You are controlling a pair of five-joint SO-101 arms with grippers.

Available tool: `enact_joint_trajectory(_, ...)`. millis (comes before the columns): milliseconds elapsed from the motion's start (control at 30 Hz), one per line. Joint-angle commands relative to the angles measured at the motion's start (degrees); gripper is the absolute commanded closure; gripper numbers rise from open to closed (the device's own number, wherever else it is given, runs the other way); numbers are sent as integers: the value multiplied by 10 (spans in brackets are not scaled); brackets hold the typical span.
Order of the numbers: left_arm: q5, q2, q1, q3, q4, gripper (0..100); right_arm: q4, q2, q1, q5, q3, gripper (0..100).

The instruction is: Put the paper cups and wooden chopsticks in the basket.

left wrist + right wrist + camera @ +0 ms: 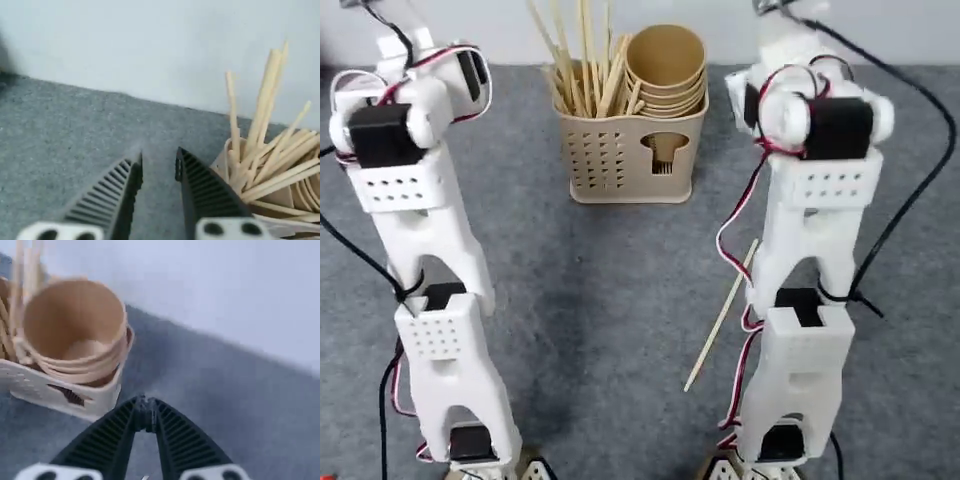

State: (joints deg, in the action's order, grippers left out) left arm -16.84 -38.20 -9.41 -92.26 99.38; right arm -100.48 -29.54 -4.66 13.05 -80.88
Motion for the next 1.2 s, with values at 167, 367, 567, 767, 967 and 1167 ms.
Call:
enact_joint_trajectory(167,6,7,-7,-38,12,893,-27,171,47,-157,403,990)
enact_joint_trajectory(367,6,7,-6,-38,12,893,-9,337,-28,-208,741,990)
enact_joint_trajectory(567,6,7,-7,-38,12,893,181,386,-90,-284,959,989)
enact_joint_trajectory(767,5,7,-21,-38,12,893,302,386,-106,-283,1059,988)
enact_joint_trajectory(967,5,6,-38,-38,12,893,291,387,-103,-284,1105,775)
enact_joint_trajectory(1167,5,6,-36,-38,12,893,276,387,-100,-285,1124,728)
